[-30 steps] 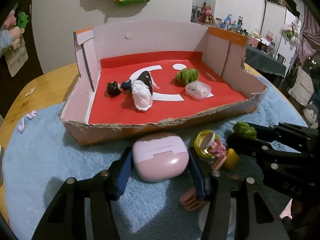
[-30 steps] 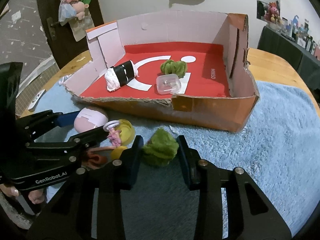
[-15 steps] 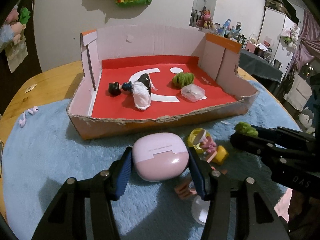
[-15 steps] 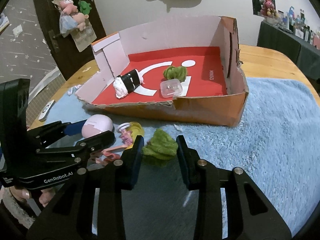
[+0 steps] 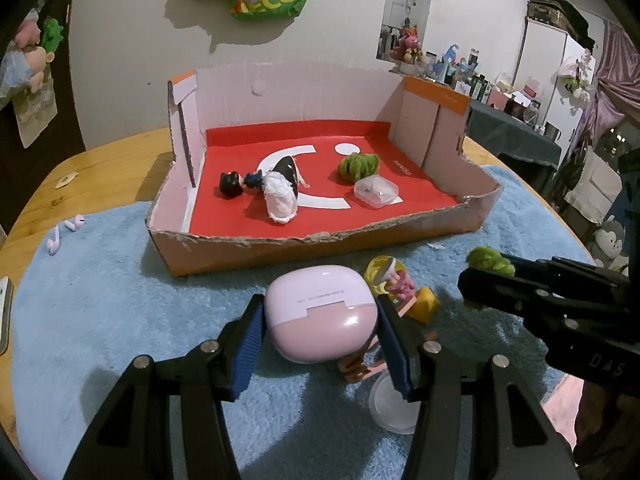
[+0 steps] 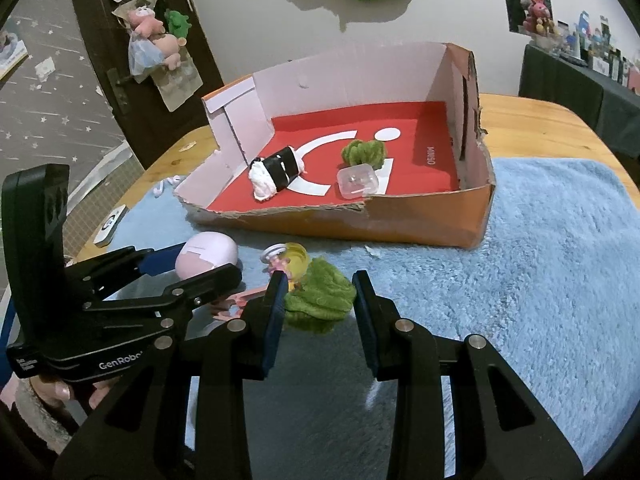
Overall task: Organize objects
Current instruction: 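Lift the pink case and green fuzzy piece and carry both over the box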
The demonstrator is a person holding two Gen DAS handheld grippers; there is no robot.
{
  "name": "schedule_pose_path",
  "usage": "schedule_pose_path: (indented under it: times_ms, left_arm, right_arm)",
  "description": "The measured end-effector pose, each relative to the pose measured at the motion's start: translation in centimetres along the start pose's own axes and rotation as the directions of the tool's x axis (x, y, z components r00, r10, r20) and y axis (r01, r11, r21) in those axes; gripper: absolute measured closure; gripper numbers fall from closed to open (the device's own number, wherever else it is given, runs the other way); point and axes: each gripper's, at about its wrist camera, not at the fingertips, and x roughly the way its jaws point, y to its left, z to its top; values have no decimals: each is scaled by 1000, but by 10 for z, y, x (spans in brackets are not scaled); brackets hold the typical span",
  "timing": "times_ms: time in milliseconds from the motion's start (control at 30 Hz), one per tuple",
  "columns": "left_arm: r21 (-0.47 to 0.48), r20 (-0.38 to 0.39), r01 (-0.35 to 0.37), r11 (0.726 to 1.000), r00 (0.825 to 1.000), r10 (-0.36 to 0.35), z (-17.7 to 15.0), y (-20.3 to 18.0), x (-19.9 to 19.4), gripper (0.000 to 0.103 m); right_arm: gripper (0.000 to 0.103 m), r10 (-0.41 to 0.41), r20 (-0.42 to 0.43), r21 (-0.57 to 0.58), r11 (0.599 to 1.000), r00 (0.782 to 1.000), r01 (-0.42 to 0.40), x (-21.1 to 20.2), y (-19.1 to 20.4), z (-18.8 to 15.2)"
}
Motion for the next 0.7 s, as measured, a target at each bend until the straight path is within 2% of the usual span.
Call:
schedule_pose_path:
  times_ms: [700]
  left_arm:
    - [-17, 33, 21, 1000, 999, -20, 4, 3, -18, 47]
  right_arm:
    - [71, 29, 13, -12, 999, 999, -29, -8, 10, 0]
